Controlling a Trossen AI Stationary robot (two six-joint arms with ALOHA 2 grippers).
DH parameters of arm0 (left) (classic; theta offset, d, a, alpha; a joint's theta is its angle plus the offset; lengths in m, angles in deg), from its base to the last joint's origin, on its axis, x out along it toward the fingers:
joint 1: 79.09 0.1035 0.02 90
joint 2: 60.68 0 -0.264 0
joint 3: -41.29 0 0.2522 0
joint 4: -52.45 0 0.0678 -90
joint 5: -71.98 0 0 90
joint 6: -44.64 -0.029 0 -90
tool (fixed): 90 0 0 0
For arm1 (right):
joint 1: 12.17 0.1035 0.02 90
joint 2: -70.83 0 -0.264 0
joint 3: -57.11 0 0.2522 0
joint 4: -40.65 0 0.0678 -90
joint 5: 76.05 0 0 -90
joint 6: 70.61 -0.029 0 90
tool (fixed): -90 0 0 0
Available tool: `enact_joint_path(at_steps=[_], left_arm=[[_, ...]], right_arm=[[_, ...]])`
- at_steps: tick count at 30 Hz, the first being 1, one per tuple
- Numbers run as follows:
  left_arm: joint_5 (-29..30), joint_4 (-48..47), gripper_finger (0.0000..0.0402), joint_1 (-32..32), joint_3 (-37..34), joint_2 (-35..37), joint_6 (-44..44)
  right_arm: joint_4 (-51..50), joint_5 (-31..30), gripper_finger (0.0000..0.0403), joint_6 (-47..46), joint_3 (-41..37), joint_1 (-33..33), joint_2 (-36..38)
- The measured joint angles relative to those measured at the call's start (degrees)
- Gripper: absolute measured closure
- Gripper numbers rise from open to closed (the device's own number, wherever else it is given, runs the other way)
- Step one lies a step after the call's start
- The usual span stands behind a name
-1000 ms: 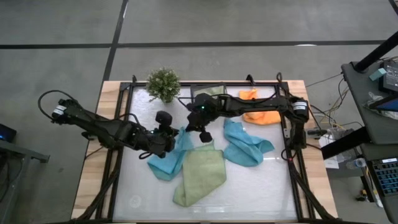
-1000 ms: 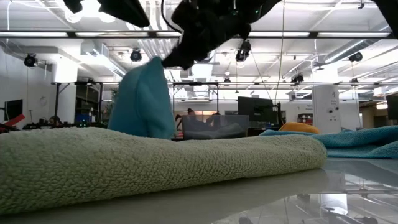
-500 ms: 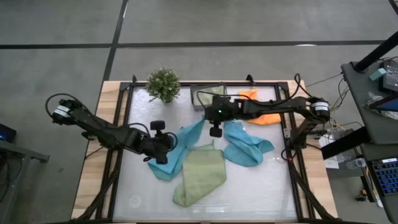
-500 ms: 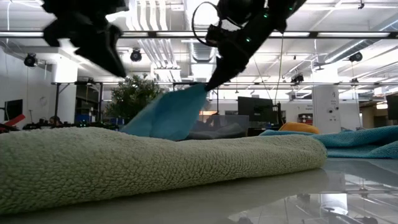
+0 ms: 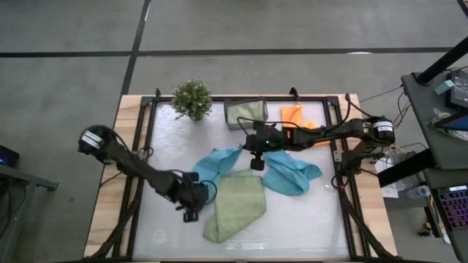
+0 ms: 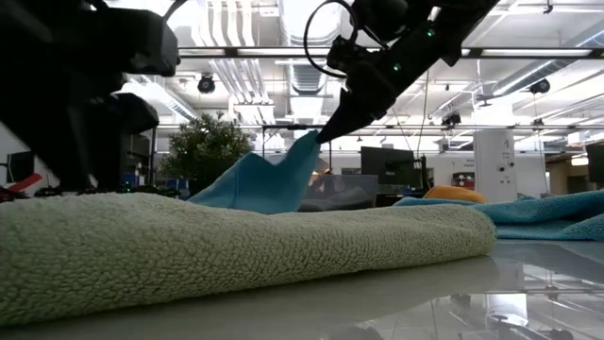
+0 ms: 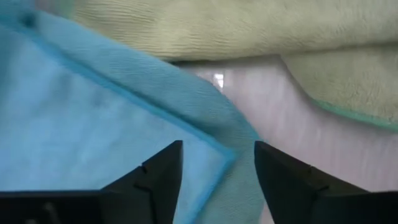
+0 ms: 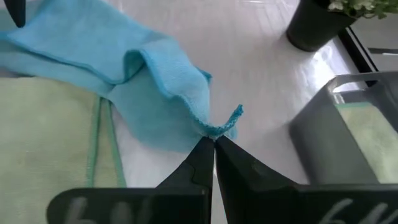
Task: Fold microfiber towels
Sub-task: Fold the left blue towel
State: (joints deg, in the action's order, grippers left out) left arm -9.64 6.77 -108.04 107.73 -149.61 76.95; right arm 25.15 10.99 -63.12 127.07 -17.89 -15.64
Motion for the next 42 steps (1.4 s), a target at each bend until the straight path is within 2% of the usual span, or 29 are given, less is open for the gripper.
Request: enact_joint_path(at_steps=[6, 13, 18, 24, 26, 33, 38, 42], left_arm=[[0.39, -0.63, 0.0203, -0.29, 1.70, -5.61, 0.12], [1.47, -2.76, 0.0213, -0.41, 1.41, -6.02, 0.34], [3.08, -4.42, 0.0271, -0.41, 1.45, -5.72, -1.26], [4.06, -8.62, 0.0387, -0.43, 2.13, -5.65, -4.57], [4.13, -9.76, 0.0393, -0.43, 2.13, -5.45, -4.62], [4.45, -14.09, 0.0400, -0.48, 2.17, -0.07, -4.56], [8.52, -16.73, 0.0401, -0.48, 2.14, 5.87, -6.91], [14.83, -21.48, 0.0401, -0.41, 2.19, 11.24, -6.54]], right_arm=[[0.45, 0.13, 0.0394, -0.78, -0.25, 0.76, 0.00], [0.43, 0.08, 0.0394, -2.35, -0.25, 0.99, 0.00], [0.71, 0.07, 0.0394, -2.45, -0.25, 0.99, 0.00], [0.72, 0.05, 0.0394, -2.42, -0.33, 0.99, -0.02], [0.69, 0.04, 0.0394, -2.40, -0.47, 0.99, -0.02], [0.79, 0.00, 0.0394, -1.68, -0.99, 0.99, -0.07], [0.80, -0.01, 0.0394, -1.00, -0.90, 0.97, -0.09], [2.59, -0.02, 0.0394, -0.50, -0.92, 0.97, -0.09]])
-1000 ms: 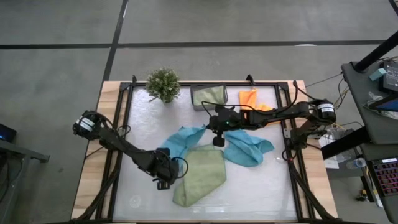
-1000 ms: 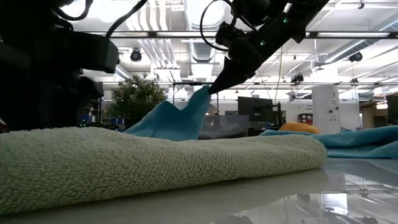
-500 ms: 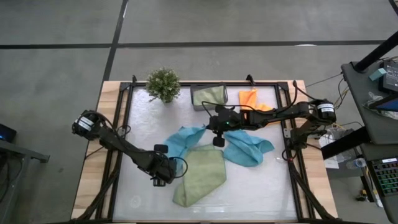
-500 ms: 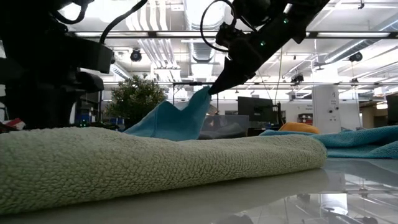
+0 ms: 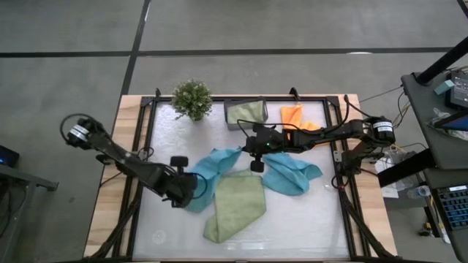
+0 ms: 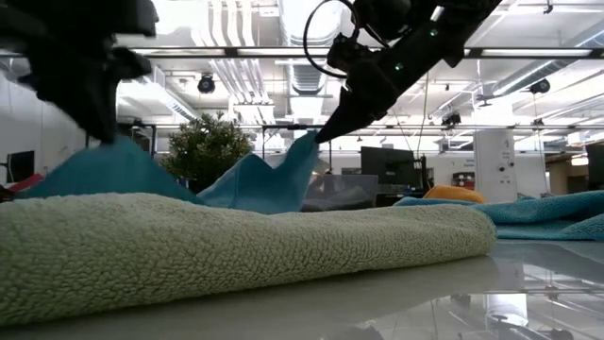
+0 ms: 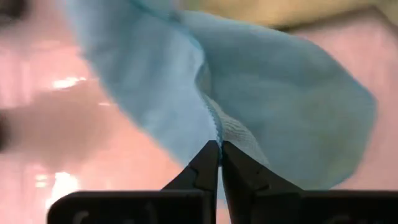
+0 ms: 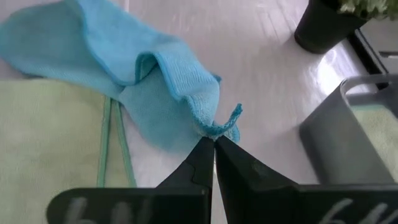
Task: Fold microfiber towels
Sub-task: Fold the left blue towel
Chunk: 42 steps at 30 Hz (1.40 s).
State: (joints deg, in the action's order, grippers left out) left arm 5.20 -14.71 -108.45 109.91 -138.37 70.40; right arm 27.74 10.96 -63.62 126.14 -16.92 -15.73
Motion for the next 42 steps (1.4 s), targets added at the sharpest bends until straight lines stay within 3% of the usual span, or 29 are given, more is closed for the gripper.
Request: enact_joint_path(at_steps=[7, 16, 28, 36, 42], left_arm=[[11.96, -0.15, 0.0401, 0.02, 2.41, 9.89, 0.78], [21.73, -0.21, 0.0401, 0.11, 8.46, 21.46, -4.32], [25.49, 0.35, 0.0402, 0.16, 10.37, 35.85, -13.53], [26.52, 0.11, 0.0402, 0.39, 11.46, 38.02, -16.35], [13.65, -1.25, 0.0402, 0.37, 8.12, 38.77, -12.66]], right_arm=[[-0.26, 0.17, 0.0394, 5.69, 4.08, 0.39, 2.54], [-19.13, -0.06, 0.0394, 12.12, 17.26, -0.35, 8.21], [-33.56, -5.01, 0.0394, 14.43, 28.23, -7.16, 9.27], [-36.14, -5.04, 0.0394, 13.57, 29.57, -10.65, 9.50], [-45.39, -1.72, 0.0394, 8.99, 26.97, -10.71, 11.54]])
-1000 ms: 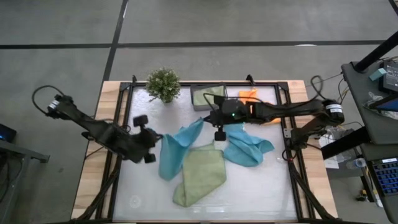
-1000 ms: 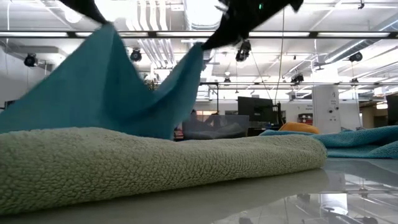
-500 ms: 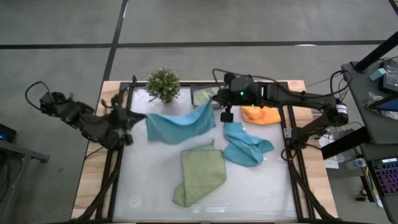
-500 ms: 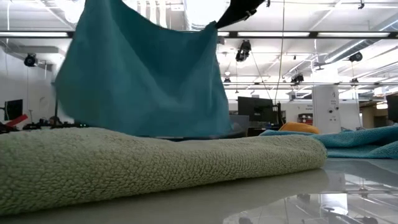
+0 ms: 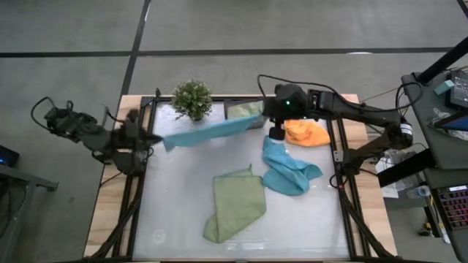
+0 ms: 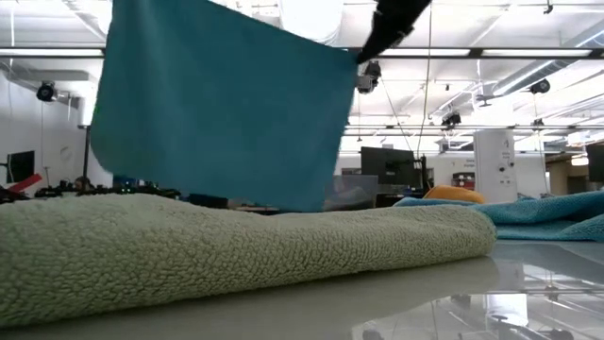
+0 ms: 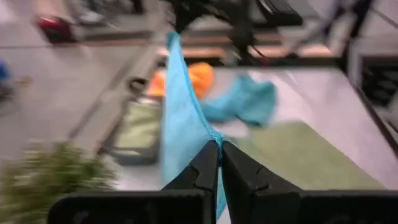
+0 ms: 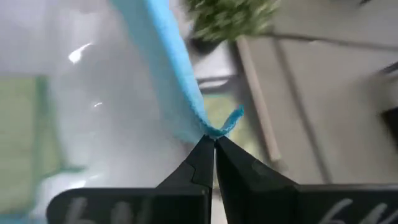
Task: Fold microfiber towels
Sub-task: Fold the left blue towel
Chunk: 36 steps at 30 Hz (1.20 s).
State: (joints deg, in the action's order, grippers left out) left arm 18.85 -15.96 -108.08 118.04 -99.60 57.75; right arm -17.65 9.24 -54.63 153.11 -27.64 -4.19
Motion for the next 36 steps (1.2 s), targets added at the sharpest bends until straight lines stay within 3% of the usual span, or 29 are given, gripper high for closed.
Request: enact_joint_path(at_steps=[4, 11, 16, 22, 26, 31, 36], left_arm=[[-4.33, 1.00, 0.0402, -0.07, -4.50, -0.71, 2.38], [-17.59, 15.51, 0.0401, -0.35, -10.88, -9.45, 4.70], [-20.16, 16.52, 0.0401, -0.51, -12.64, -17.11, 7.57], [-29.01, 15.91, 0.0401, -0.57, -12.35, -22.77, 17.16], [-31.74, 13.16, 0.0401, -0.52, -13.17, -24.43, 22.15], [-27.23, 7.71, 0.0401, 0.19, -13.71, -25.77, 22.62], [-22.65, 2.74, 0.0401, 1.30, -13.92, -26.25, 24.12]], right_arm=[[-0.24, 7.76, 0.0394, -6.38, -4.93, 0.88, 0.52], [1.31, 19.45, 0.0394, -14.36, -15.55, 5.62, 0.56], [2.92, 27.66, 0.0394, -16.67, -20.62, 8.39, 0.56], [4.62, 26.31, 0.0394, -16.61, -22.46, 7.93, 0.56], [11.94, 25.05, 0.0394, -16.28, -23.75, 7.48, 0.56], [23.76, 20.64, 0.0394, -15.29, -24.72, 7.29, 0.54], [24.67, 11.81, 0.0394, -14.47, -24.59, 7.04, 0.52]])
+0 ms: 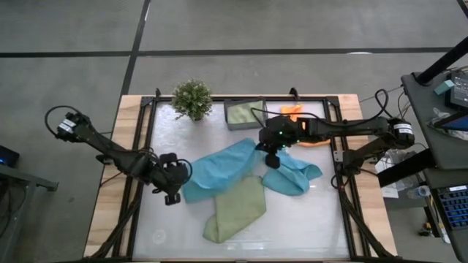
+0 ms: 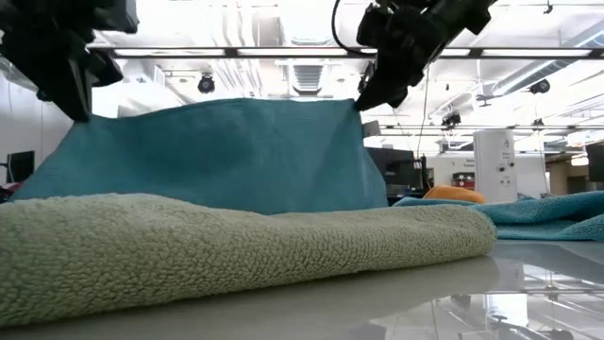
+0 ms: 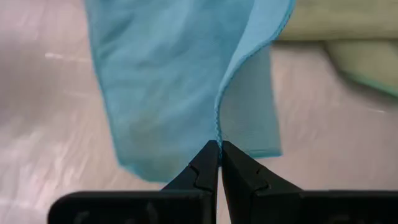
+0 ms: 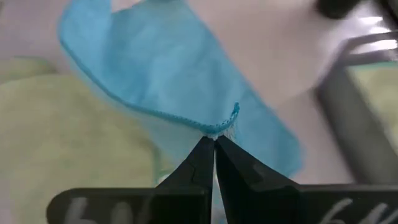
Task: Fold microfiber towels
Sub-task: Fold the left blue towel
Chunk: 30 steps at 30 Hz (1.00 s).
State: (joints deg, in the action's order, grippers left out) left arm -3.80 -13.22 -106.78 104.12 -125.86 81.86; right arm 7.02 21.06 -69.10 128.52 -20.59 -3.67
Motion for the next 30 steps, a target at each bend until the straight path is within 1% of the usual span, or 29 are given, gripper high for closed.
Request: enact_joint_path(at_steps=[2, 4, 10, 15, 21, 25, 30], left_arm=[[0.04, -0.01, 0.0401, 0.35, -0.65, 0.02, 0.10], [0.04, 0.45, 0.0401, 0.68, -1.66, 0.07, 0.10], [0.86, 0.38, 0.0401, 3.27, -6.17, 0.17, 1.19], [1.14, 0.46, 0.0401, 5.71, -9.45, -0.17, 1.57], [2.86, 0.97, 0.0401, 7.44, -12.41, -0.84, 1.70], [4.32, 0.05, 0.0401, 7.49, -13.02, -1.10, 3.03], [5.94, -0.09, 0.0401, 7.49, -13.02, -1.16, 3.16]], right_arm=[[0.12, -1.35, 0.0394, -0.52, -0.09, -0.32, -0.60], [0.71, -1.35, 0.0394, -1.49, -0.32, -0.78, -1.93], [4.56, -1.39, 0.0394, -1.51, -0.21, -2.26, -8.36], [3.44, -6.07, 0.0394, -2.98, 1.76, -4.59, -13.98], [2.75, -6.25, 0.0394, -4.27, 5.08, -5.88, -18.83], [-0.25, -7.17, 0.0394, -3.88, 7.69, -5.88, -21.45], [-7.15, -13.23, 0.0394, -3.57, 11.30, -5.88, -23.66]])
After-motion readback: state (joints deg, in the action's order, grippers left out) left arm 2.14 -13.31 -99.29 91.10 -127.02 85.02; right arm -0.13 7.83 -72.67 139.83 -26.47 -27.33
